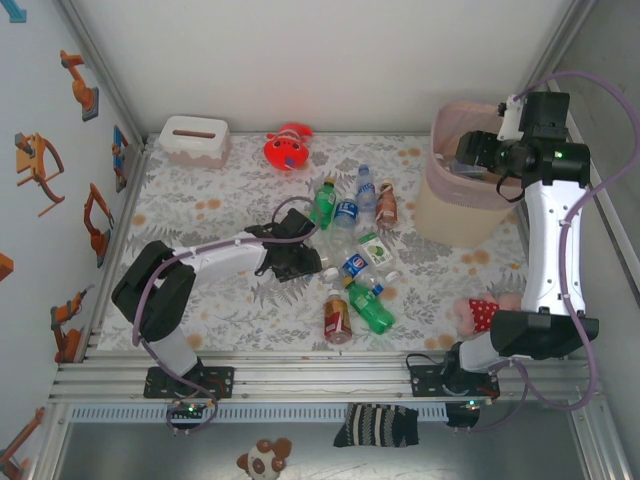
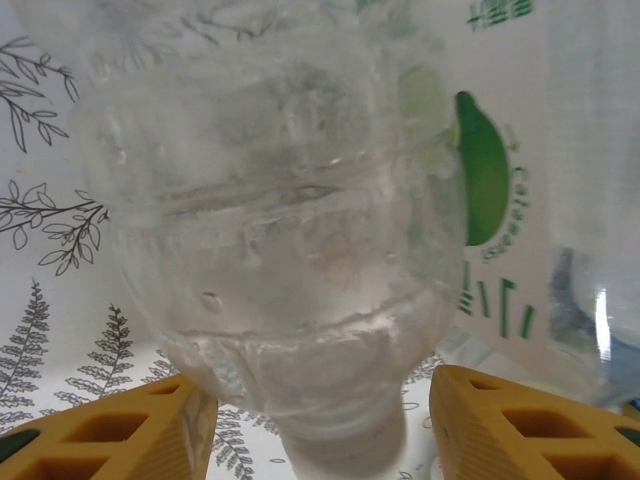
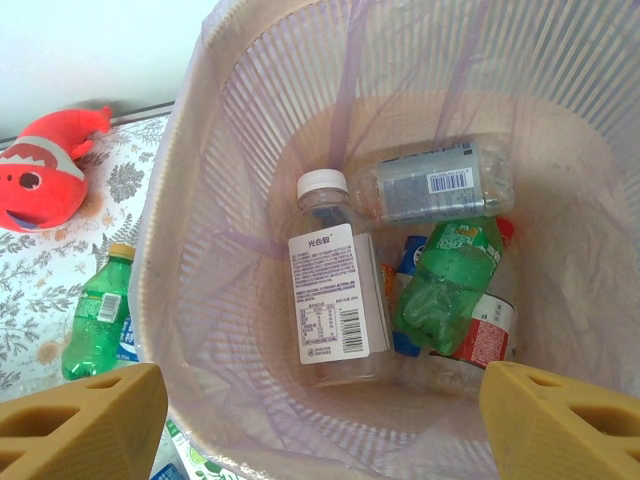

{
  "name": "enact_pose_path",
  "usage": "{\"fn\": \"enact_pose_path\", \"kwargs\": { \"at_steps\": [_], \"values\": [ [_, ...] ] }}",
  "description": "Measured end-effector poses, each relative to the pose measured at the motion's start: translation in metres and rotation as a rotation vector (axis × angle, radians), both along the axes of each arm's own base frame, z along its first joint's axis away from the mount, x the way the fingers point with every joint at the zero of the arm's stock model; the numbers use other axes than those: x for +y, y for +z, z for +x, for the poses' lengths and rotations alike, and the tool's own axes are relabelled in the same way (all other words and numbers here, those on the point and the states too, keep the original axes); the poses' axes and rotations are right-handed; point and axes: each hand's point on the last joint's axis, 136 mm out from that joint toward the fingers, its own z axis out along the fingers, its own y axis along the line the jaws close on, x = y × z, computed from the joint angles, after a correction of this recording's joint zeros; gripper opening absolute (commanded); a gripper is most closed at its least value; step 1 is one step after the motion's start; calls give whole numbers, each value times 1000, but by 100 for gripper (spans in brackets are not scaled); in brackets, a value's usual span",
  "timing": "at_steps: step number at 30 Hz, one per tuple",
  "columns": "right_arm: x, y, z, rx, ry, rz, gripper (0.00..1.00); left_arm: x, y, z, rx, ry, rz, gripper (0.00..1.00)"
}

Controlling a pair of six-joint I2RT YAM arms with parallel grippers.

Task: Put the plastic bottles in the bin

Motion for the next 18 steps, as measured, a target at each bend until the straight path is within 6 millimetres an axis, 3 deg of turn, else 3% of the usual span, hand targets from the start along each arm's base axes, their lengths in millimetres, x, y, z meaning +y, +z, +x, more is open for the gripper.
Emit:
{"fn": "enact_pose_path", "kwargs": {
  "at_steps": [18],
  "values": [
    [1, 0, 0, -1, 3, 3, 80, 2, -9, 0, 4, 9, 11, 30]
  ]
}}
